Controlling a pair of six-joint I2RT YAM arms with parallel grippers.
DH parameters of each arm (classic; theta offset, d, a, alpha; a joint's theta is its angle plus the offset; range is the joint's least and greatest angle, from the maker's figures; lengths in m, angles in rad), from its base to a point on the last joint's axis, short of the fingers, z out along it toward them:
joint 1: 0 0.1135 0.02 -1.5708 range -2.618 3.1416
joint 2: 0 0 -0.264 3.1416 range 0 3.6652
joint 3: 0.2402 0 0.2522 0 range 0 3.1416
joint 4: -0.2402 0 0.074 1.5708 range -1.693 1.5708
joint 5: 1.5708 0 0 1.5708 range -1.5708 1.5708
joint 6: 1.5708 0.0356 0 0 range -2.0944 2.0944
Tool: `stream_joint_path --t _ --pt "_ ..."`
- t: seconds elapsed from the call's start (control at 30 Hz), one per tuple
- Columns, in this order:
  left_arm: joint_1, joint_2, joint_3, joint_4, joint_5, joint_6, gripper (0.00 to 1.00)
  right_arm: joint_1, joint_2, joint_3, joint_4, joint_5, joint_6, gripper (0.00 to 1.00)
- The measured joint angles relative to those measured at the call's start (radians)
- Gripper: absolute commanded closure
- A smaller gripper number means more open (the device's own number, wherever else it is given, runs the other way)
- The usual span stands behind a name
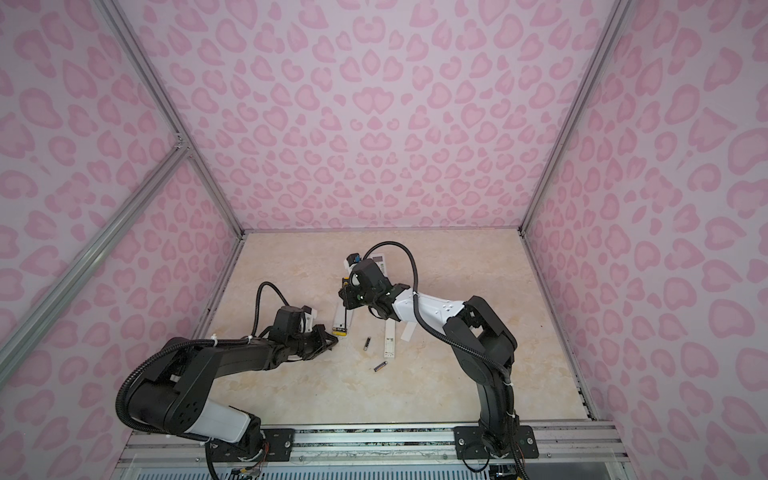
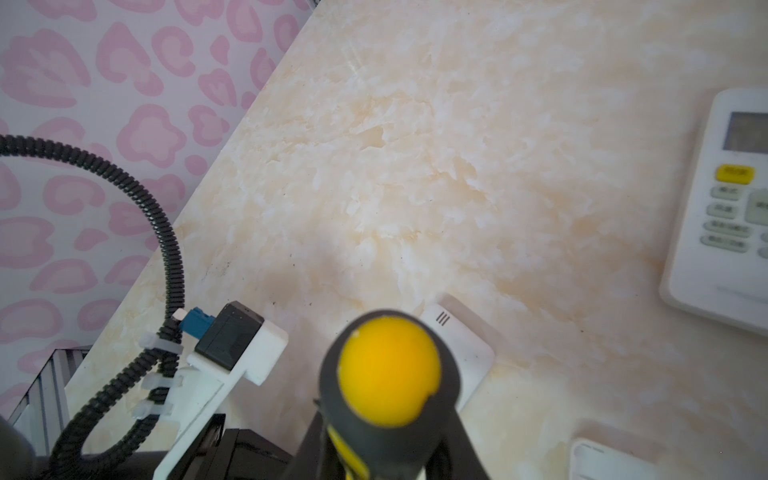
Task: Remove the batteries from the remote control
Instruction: 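Lever the yellow battery out of the remote with the screwdriver tip, right gripper, then push the screwdriver tip against the black-and-orange battery with the right gripper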
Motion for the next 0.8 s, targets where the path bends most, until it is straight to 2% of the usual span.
stream_joint_path --t 0.5,0.8 --pt "-0.004 0.01 0.01 0.0 -0.001 -0.016 0.96 -0.053 0.026 -0.043 0.071 -0.108 0.13 1.0" --pt "-0.004 0.009 0.016 -0.009 -0.006 -0.016 0.96 -0.061 0.005 -0.081 0.098 -0.108 0.167 1.0"
